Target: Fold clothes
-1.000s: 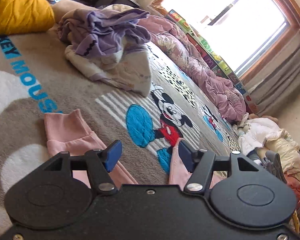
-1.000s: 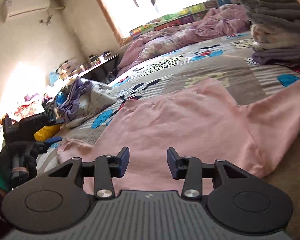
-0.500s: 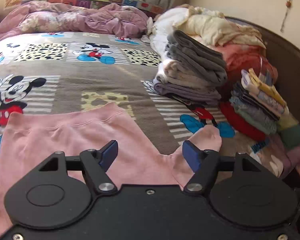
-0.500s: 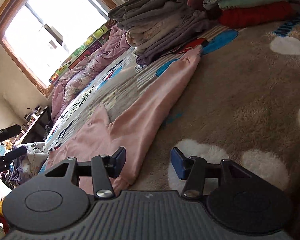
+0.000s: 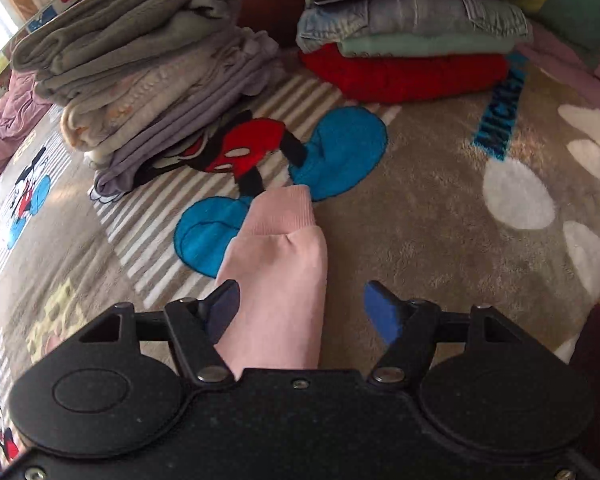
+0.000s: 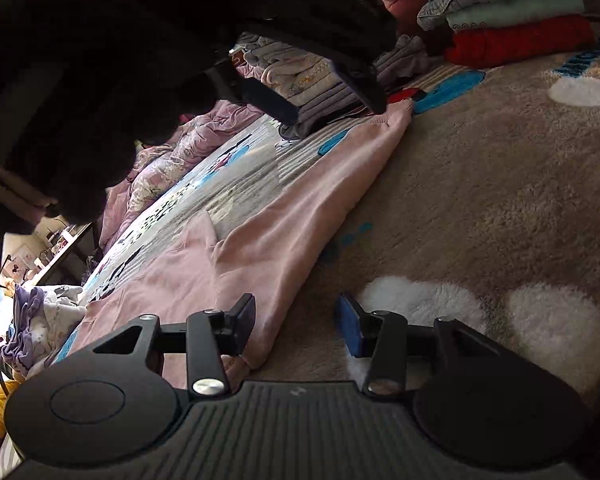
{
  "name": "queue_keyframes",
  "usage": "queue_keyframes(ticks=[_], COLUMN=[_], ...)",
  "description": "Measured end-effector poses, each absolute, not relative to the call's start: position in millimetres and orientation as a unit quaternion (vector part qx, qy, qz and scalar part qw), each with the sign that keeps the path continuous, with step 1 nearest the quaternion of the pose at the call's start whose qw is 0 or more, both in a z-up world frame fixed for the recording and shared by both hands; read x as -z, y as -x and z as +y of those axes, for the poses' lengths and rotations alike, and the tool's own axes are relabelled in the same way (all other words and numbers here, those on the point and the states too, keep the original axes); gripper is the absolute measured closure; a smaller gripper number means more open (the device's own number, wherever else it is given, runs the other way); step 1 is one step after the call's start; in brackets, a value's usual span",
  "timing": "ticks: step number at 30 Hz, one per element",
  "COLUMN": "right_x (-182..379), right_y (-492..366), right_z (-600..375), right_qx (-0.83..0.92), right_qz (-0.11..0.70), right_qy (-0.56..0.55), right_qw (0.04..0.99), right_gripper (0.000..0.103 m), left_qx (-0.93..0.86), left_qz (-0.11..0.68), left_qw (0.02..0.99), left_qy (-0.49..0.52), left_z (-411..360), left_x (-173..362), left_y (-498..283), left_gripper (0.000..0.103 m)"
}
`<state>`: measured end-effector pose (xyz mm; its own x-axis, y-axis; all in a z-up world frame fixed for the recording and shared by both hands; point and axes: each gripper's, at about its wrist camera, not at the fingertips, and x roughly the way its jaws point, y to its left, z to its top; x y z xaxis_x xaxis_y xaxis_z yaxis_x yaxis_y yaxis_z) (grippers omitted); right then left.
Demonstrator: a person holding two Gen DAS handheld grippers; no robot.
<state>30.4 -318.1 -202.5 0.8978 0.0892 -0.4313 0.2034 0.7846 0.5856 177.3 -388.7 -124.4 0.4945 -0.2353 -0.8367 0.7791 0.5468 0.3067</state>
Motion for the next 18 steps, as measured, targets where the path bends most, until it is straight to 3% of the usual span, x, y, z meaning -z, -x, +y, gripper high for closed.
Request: queue_keyframes(ticks=[7,9,10,18], right_x=[206,206,206,200], right_y=[-44,-49,-51,-78], right_z=[-335,-341,-344,-372], right_qx=[0.030,0.028,0.028,0.025], right_qz=[0.219,0.219,0.220,0.230], right_qy=[-0.322,-0.322,-0.322,-0.297], right_qw=[0.921,0.921,0.921,0.926], right_gripper=[0.056,0.056,0.056,0.050], left_qx=[0.255,0.244,0.232,0.269], left_qz=[0.362,0.349,0.343,0.333], left_qw=[0.776,0.782,0.785,0.833], left_qy=[-0.450,-0.456,-0.461,-0.350], left_z=[-444,-448,-449,-407], left_x=[164,164,164,96], left_y=[-183,-185,-187,-191], left_gripper=[0.033,0.063,0.089,0.094])
